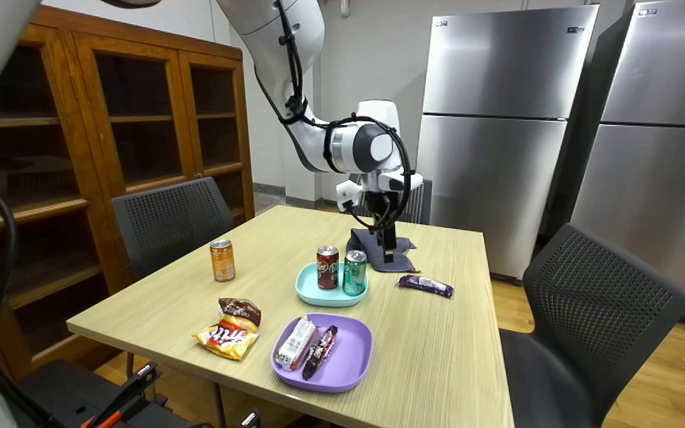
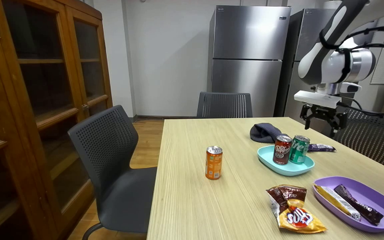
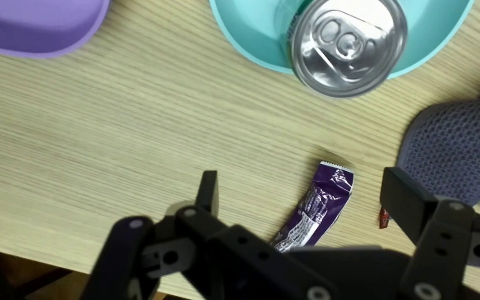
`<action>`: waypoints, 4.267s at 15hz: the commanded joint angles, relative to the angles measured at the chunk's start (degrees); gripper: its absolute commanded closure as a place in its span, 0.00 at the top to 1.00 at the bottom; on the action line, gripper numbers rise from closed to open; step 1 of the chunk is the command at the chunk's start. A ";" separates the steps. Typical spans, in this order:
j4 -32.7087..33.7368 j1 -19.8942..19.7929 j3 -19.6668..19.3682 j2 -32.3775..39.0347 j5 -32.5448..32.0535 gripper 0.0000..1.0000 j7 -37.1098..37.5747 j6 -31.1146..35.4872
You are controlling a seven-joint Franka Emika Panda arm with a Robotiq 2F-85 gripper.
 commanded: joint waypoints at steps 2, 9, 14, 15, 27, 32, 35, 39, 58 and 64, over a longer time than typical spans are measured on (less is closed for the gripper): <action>0.13 -0.36 0.39 0.00 -0.32 1.00 0.14 -0.09; 0.13 -0.36 0.39 0.00 -0.31 1.00 0.11 -0.09; 4.19 0.68 -0.99 2.44 0.52 1.00 8.55 -4.76; 5.41 0.39 -0.89 3.08 0.81 1.00 10.39 -5.67; 21.79 -3.96 0.05 12.33 0.98 1.00 20.73 -13.95; 27.48 -6.05 0.52 16.56 1.26 1.00 19.95 -15.50; 30.59 -6.84 0.67 18.99 1.34 1.00 19.99 -16.87; 34.05 -7.58 0.87 21.66 1.66 1.00 20.11 -18.53; 40.43 -8.58 0.63 27.29 0.37 1.00 20.48 -20.86; 41.12 -8.44 0.21 28.27 -0.15 1.00 20.85 -20.54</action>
